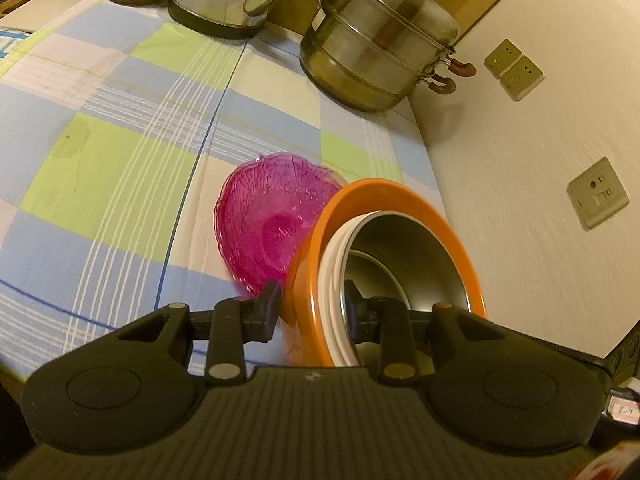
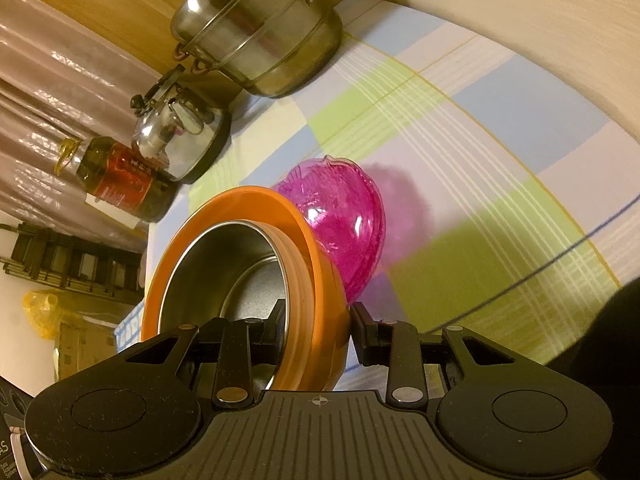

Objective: Organize plates and bowls
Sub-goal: 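Lower the orange bowl stack onto the pink glass plate with both grippers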

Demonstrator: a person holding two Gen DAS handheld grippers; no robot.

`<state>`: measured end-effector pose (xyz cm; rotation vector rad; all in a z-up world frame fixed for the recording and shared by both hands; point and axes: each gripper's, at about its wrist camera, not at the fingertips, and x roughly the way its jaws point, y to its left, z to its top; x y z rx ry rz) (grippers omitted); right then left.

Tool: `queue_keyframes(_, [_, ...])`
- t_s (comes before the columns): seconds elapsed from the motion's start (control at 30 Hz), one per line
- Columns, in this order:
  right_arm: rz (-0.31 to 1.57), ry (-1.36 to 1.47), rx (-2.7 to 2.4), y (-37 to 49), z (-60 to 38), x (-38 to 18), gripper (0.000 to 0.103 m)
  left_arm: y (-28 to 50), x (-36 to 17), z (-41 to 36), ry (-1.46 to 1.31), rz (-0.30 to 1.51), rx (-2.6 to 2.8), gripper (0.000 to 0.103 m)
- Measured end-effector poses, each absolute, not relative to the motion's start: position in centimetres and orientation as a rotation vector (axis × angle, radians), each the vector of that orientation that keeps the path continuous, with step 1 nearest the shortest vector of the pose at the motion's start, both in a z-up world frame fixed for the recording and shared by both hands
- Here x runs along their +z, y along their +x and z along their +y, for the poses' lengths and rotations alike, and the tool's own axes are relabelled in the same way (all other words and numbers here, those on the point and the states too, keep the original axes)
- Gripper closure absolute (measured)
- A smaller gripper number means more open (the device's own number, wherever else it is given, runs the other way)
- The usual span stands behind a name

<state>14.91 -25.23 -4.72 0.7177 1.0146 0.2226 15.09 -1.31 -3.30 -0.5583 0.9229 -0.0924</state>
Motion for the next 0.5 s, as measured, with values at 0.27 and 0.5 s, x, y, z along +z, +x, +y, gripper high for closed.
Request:
queue_keyframes(0.27, [1.022,0.715,0.219,17.3,-24.9,-5.8,0.070,17.5,-4.3,-0.9,-0.565,0.935,-0.085,0.075])
queue_keyframes(0.5, [1.028,0.697,0.213,18.8,-24.7,-6.8,0.070,19.3,-5.6,-0.7,-0.572,0.948,-0.080,0.076])
